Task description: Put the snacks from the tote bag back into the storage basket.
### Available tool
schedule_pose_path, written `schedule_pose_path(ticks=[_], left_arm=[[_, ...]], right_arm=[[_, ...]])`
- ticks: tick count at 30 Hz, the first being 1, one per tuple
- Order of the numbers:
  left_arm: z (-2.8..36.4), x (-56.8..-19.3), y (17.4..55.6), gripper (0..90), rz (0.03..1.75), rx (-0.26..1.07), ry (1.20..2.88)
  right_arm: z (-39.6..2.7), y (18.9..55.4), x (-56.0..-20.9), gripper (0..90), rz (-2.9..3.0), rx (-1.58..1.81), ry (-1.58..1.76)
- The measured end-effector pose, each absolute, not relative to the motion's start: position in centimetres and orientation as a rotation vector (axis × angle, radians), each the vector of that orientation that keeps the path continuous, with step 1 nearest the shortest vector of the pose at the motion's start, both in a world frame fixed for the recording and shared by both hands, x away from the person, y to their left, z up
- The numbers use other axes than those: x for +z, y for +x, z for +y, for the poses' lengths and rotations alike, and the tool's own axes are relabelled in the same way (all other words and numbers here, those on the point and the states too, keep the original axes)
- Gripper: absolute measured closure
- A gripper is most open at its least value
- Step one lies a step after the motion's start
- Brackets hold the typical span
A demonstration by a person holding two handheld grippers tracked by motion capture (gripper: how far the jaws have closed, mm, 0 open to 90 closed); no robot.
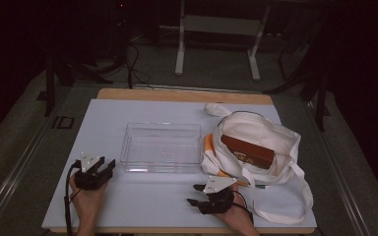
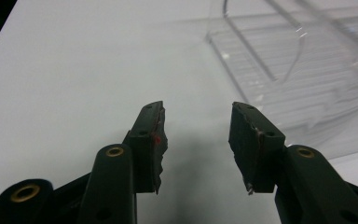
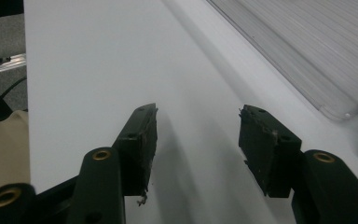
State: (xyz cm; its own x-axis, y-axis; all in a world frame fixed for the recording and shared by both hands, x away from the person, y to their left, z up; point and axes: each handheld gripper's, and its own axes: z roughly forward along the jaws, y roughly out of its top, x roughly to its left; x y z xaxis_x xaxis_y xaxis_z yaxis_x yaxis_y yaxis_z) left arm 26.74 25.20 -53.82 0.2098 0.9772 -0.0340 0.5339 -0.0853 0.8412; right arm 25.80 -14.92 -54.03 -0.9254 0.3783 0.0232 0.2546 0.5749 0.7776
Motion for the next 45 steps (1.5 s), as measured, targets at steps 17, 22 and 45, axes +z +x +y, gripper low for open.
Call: schedule_pose_path(ticks=[17,22,45], left_arm=[[25.0,-54.0,26.9,58.2,1.402,0.724,1.741],[25.1,-54.0,26.9,58.1,1.404,0.728,1.735],[25.0,-53.9,26.7,56.2,1.399,0.753,1.726]], right_arm=[[-14.5,25.8,-54.0,47.5,2.678,1.212,0.524],[-14.6,25.8,-53.5,48.9,2.679,1.211,0.531],[-15.0,25.3,-48.0,49.0,2.681,1.12,0.425]])
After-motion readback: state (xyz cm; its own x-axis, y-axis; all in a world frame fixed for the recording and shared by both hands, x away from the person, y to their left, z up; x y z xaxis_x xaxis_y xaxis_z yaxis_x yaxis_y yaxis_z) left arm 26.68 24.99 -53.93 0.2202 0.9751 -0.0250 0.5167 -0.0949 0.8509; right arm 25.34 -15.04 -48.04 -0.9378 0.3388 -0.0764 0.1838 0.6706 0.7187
